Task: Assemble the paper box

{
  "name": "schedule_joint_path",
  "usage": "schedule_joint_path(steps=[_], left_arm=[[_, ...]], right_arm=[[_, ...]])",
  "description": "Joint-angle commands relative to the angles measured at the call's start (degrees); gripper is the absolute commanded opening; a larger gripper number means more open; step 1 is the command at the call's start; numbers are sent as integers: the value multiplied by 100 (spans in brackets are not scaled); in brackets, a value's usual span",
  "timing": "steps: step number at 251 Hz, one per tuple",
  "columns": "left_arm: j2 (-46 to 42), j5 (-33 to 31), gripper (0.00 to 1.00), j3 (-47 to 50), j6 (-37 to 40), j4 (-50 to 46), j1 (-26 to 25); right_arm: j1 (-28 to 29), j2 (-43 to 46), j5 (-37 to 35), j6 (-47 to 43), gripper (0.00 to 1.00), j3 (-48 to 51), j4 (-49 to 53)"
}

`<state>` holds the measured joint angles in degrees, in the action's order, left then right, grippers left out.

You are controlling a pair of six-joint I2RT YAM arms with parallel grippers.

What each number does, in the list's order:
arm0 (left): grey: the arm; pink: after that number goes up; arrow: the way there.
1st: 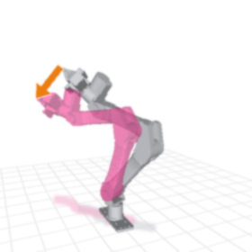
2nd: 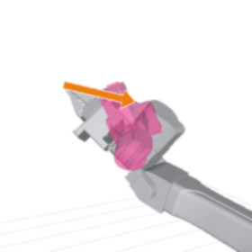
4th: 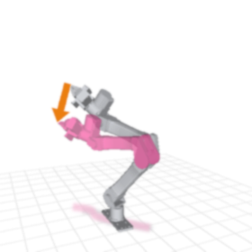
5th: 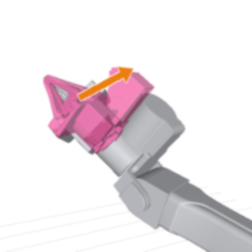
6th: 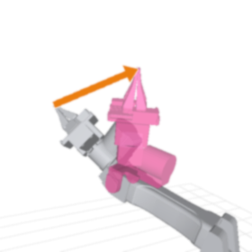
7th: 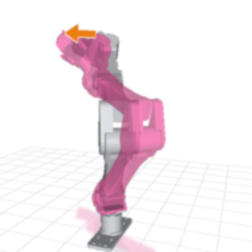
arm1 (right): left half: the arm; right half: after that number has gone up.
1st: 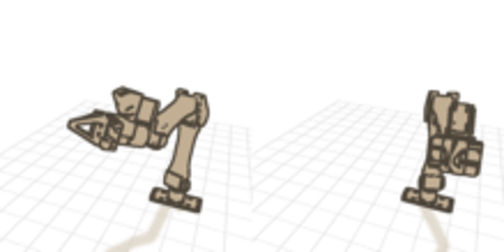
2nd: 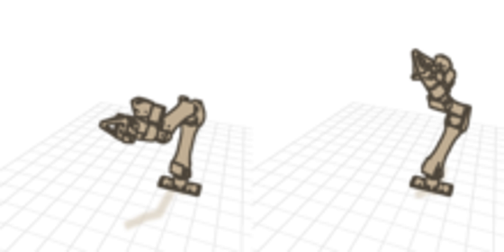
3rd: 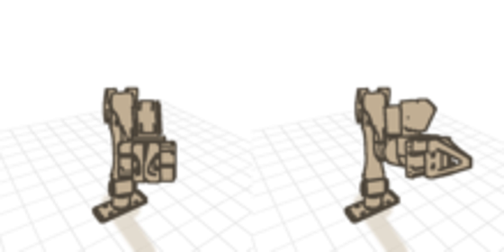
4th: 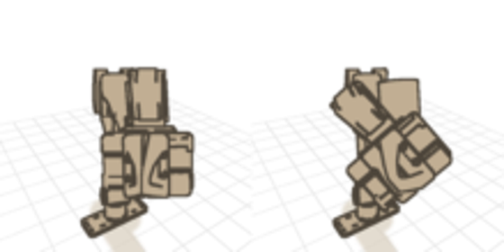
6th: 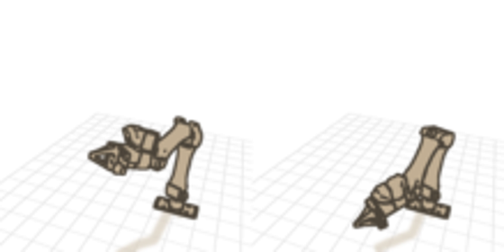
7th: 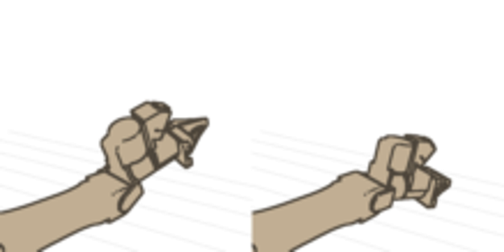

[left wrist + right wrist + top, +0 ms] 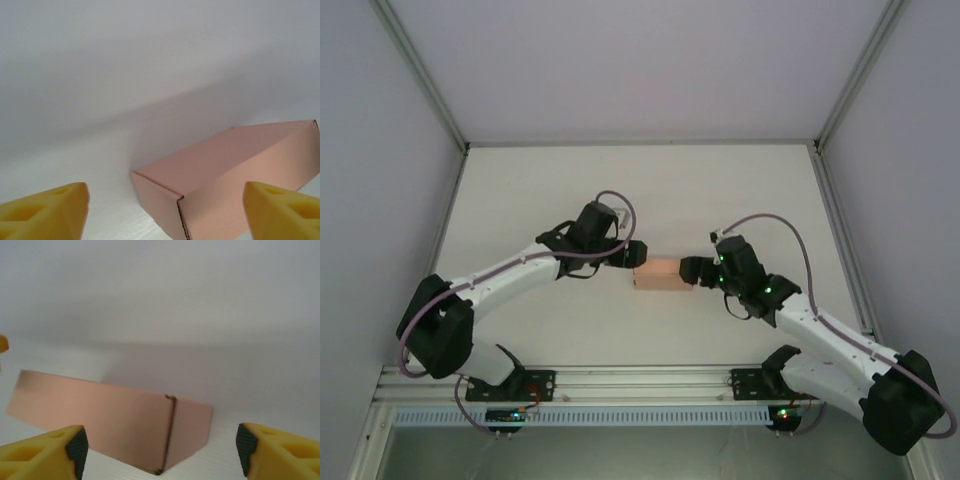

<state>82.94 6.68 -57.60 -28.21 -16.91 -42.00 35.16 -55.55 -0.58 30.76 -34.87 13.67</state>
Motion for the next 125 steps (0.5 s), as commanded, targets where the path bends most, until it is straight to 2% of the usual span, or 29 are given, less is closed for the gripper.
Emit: schedule_joint_path(steps=[1, 20, 33, 59, 78, 95, 125], left_arm=[[-201, -545, 100, -446, 529, -489, 41], [-318, -912, 100, -535, 614, -533, 145], [-403, -1114, 100, -520, 641, -511, 287], [-547, -1241, 100, -426, 570, -592, 784], [-712, -1273, 100, -238, 520, -656, 1161], [-938, -1377, 100, 12, 501, -681, 1421], [-1375, -1654, 100, 469, 416, -785, 1793]], right_arm=[[-128, -132, 389, -1081, 99, -618, 630], [-178, -328, 948, -2046, 99, -929, 719], [-176, -494, 1039, -2842, 99, -1156, 815], [-167, -930, 1407, -4465, 99, -1632, 1219], [-143, -1366, 1815, -5711, 99, -2078, 1928], [-14, -1820, 1614, -6617, 99, -2492, 2514], [169, -2560, 1273, -7364, 99, -3023, 3103]])
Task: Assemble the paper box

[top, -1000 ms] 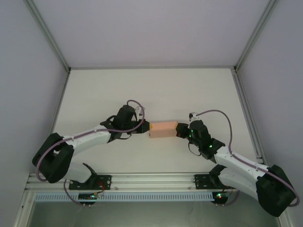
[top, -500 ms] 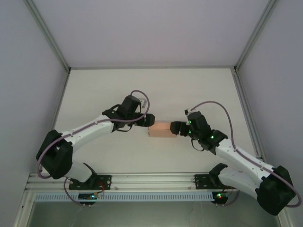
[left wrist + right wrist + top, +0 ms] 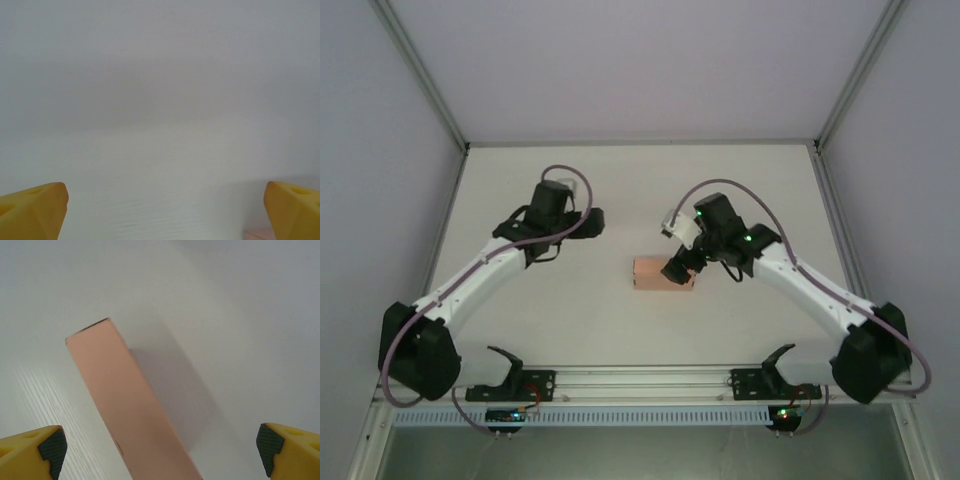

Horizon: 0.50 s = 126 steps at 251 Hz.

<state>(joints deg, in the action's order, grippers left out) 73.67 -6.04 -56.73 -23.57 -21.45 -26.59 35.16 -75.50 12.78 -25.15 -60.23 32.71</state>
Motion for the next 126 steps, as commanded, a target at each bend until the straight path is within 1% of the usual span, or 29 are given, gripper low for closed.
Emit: schedule_joint_path(steps=[1, 23, 35, 39, 56, 86, 105, 126], left_arm=[[-462, -385, 100, 391, -49, -332, 265], [-777, -403, 100, 693, -186, -334, 531], [-899, -387, 99, 838, -276, -286, 629], [-940, -347, 99, 880, -287, -261, 655], [-1029, -242, 100, 978, -293, -237, 725], [-1092, -283, 100, 1040, -301, -262, 734], [-1112, -387, 100, 1078, -319, -262, 740], [-1118, -530, 99, 1091, -350, -322, 743]], right_arm=[[177, -589, -68, -1791, 99, -502, 1214], [299, -1077, -309, -2070, 99, -714, 1538], [365, -1360, -616, -2117, 98, -762, 1685], [383, -1440, -747, -2117, 97, -938, 1693], [484, -1782, -1279, -2122, 94, -1081, 1597], [721, -2120, -2140, -2060, 88, -1061, 1039], [898, -2228, -2705, -1995, 83, -901, 538], [1107, -2359, -3222, -1977, 72, -842, 220]])
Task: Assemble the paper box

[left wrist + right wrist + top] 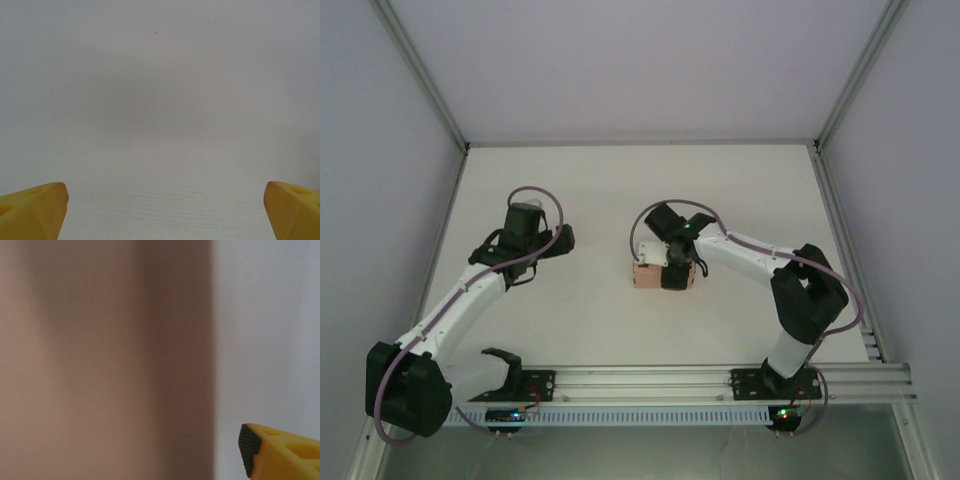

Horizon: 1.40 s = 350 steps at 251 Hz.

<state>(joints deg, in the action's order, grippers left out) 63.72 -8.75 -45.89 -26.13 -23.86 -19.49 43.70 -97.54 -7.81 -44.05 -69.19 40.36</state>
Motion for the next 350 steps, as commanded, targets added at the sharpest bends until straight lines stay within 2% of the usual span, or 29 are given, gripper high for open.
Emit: schedule_joint_path(steps=[1, 63, 80, 102, 133, 166, 177, 203, 237, 256, 274, 308, 350], left_arm=[[-119, -259, 99, 8, -94, -87, 33], [-134, -450, 100, 106, -165, -102, 33], [-143, -470, 100, 131, -191, -109, 33], [-154, -509, 100, 149, -217, -124, 31], [-164, -465, 100, 179, -195, -65, 29], [-141, -466, 100, 161, -164, -31, 33], [-127, -493, 100, 142, -156, -29, 33], [-122, -527, 99, 97, -105, 12, 33], [-213, -815, 100, -27, -46, 92, 37], [-264, -1097, 100, -47, 116, 311, 74], [-281, -1396, 100, 95, 294, 815, 211], [-77, -1240, 100, 703, 802, 2343, 809], [505, -1185, 100, 1375, 1399, 4091, 1496]], right_arm=[[266, -163, -1188, -82, 71, 54, -550], [710, -397, -2833, -438, 69, 675, -2004], [872, -376, -3085, -322, 68, 777, -2023], [1173, -288, -3265, 117, 69, 843, -1567], [1640, -148, -3254, 987, 85, 970, -813], [1958, -41, -3302, 1729, 93, 1063, -293], [2014, 44, -3193, 1882, 99, 1099, -188], [2133, 445, -2802, 1962, 99, 1293, -217], [2019, 1279, -1678, 1730, 99, 1256, 1], [1685, 1838, -1206, 1577, 99, 1325, -290], [1068, 2372, -693, 1630, 99, 1506, -789], [-754, 3187, 163, 2616, 99, 2225, -2425], [-2792, 3429, 209, 3972, 99, 3482, -4581]])
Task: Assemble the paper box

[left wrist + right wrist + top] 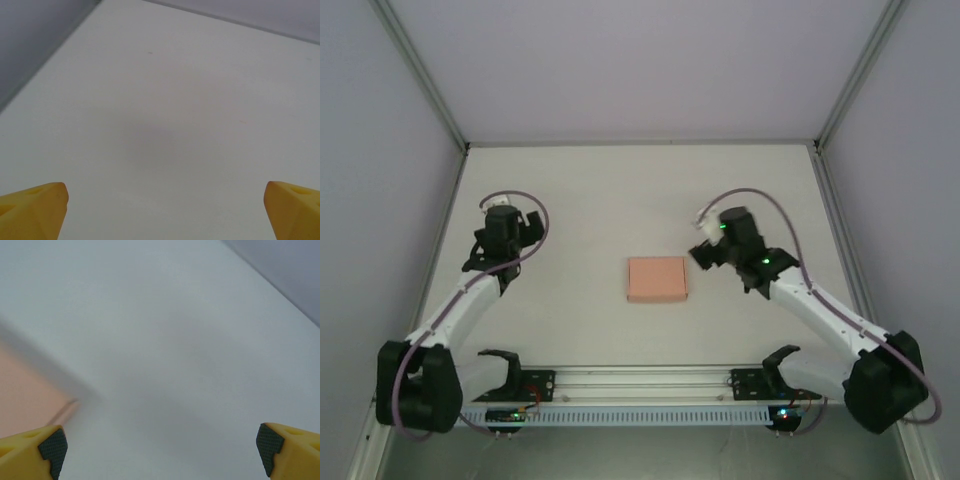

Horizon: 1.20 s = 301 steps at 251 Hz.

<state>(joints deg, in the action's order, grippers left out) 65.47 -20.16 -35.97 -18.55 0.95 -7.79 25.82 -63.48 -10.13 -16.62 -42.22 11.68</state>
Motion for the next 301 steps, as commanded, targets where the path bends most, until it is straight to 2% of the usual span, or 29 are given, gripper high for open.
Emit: schedule_joint_path(steps=[1, 24, 36, 54, 69, 82, 99, 108, 119, 124, 131, 145, 162, 177, 190, 301], left_arm=[[350, -38, 100, 399, 654, 1650, 338], [706, 75, 100, 786, 1010, 2733, 572], [957, 194, 100, 983, 1273, 3319, 651], [1347, 433, 100, 1171, 1510, 3902, 701], [1707, 558, 99, 1340, 1560, 4513, 722], [2033, 998, 100, 1527, 1609, 5158, 779], [2385, 1269, 100, 1699, 1725, 5858, 805], [2268, 1346, 100, 1760, 1699, 5732, 817], [2212, 1412, 99, 1813, 1653, 5764, 871], [2251, 1429, 99, 1865, 1657, 5934, 884], [2285, 1496, 99, 1912, 1653, 6069, 904], [2222, 1745, 99, 1886, 1604, 5876, 1016], [2280, 1940, 99, 1661, 1559, 5575, 1098], [2272, 2170, 99, 1580, 1655, 5402, 1102], [2282, 2184, 99, 1583, 1674, 5411, 1102], [2277, 2236, 99, 1550, 1688, 5372, 1102]], right_arm=[[-1046, 22, 450, 1244, 99, 811, -1757], [-1711, -194, 796, 1333, 99, 1373, -2711], [-1922, -401, 846, 1336, 99, 1752, -3561], [-2125, -780, 923, 1527, 99, 2309, -4975], [-2194, -1043, 936, 1466, 99, 2549, -5640], [-2281, -1334, 1041, 1401, 99, 2707, -6273], [-2617, -1774, 1874, 1441, 99, 2769, -6753], [-2868, -2055, 2406, 1470, 99, 2692, -6848], [-3029, -2532, 2475, 1625, 99, 2559, -7115], [-3067, -2746, 2453, 2040, 99, 2468, -7355], [-3131, -2740, 2488, 2099, 99, 2361, -7099], [-3028, -2354, 2213, 1548, 99, 2141, -5997], [-2850, -2626, 1979, 1865, 99, 2182, -6576], [-2854, -2480, 1591, 1687, 99, 2060, -6099], [-2775, -2530, 1251, 1774, 99, 2075, -6262], [-2705, -2537, 1377, 1863, 100, 2077, -6138]])
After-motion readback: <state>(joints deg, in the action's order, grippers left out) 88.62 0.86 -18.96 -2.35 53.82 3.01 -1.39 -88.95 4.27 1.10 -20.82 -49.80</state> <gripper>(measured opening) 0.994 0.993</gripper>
